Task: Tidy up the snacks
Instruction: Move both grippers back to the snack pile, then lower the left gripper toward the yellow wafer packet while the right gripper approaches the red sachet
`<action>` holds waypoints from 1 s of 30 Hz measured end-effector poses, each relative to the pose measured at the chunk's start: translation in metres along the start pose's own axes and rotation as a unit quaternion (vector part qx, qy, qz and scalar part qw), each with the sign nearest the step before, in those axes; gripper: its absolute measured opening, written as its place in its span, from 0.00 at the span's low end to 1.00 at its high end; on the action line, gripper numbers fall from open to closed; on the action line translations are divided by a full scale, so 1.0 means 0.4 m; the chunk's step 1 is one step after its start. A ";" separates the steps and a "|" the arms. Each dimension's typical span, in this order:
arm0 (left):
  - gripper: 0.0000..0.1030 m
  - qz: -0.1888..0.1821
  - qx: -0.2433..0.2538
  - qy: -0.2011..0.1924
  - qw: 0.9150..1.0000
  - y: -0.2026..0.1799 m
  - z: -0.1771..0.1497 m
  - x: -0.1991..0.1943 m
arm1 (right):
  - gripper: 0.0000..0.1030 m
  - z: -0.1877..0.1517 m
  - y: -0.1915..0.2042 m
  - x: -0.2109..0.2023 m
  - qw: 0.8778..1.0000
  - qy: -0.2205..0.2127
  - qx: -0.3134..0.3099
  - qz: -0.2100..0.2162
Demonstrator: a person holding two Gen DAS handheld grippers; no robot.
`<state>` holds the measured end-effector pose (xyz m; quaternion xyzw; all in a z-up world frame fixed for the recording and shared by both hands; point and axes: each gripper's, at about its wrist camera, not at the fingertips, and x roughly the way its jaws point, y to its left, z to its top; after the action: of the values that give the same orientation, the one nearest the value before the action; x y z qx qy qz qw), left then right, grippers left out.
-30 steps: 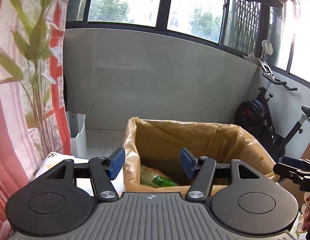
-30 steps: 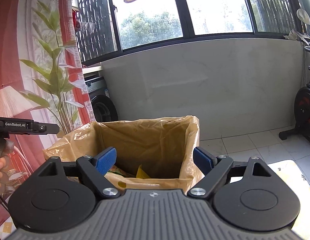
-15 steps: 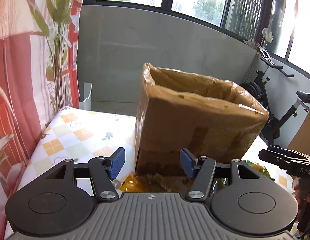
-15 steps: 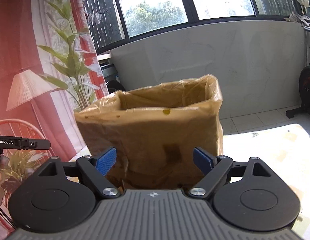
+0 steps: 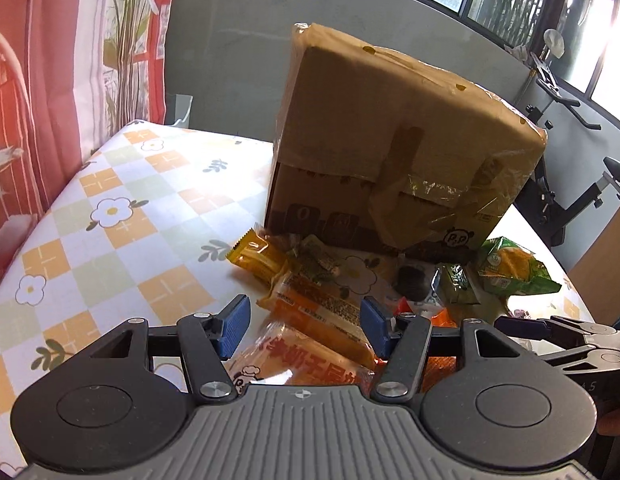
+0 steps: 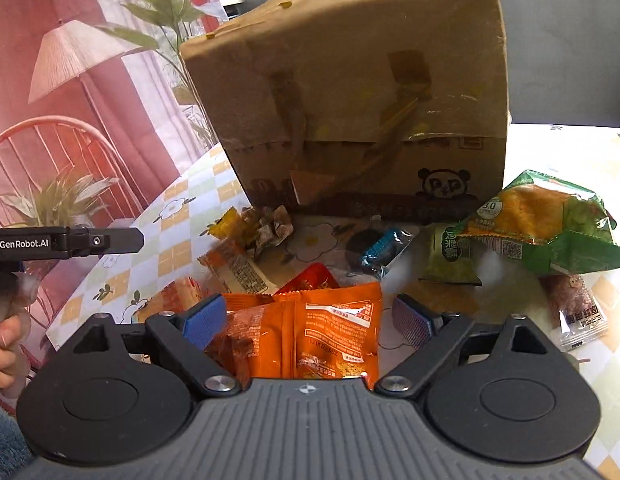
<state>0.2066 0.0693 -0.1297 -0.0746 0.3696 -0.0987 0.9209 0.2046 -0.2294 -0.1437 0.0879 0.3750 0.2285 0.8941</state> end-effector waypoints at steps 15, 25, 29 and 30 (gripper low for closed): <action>0.61 0.018 0.001 0.021 1.000 -0.031 -0.045 0.015 | 0.70 -0.047 -0.042 0.035 0.998 0.032 -0.001 -0.059; 0.46 -0.044 0.026 0.035 0.998 -0.116 -0.061 0.035 | 0.67 -0.057 -0.095 -0.013 0.994 0.013 0.007 -0.104; 0.46 -0.062 0.031 0.069 0.995 -0.136 -0.077 0.069 | 0.67 -0.058 -0.095 -0.020 0.992 0.012 0.003 -0.122; 0.46 -0.061 0.029 0.074 0.995 -0.134 -0.082 0.077 | 0.67 -0.057 -0.096 -0.021 0.992 0.012 0.003 -0.125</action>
<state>0.1988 0.0078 -0.1623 -0.0627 0.4288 -0.1711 0.8848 0.1963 -0.2675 -0.1670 0.0408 0.3942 0.1149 0.9109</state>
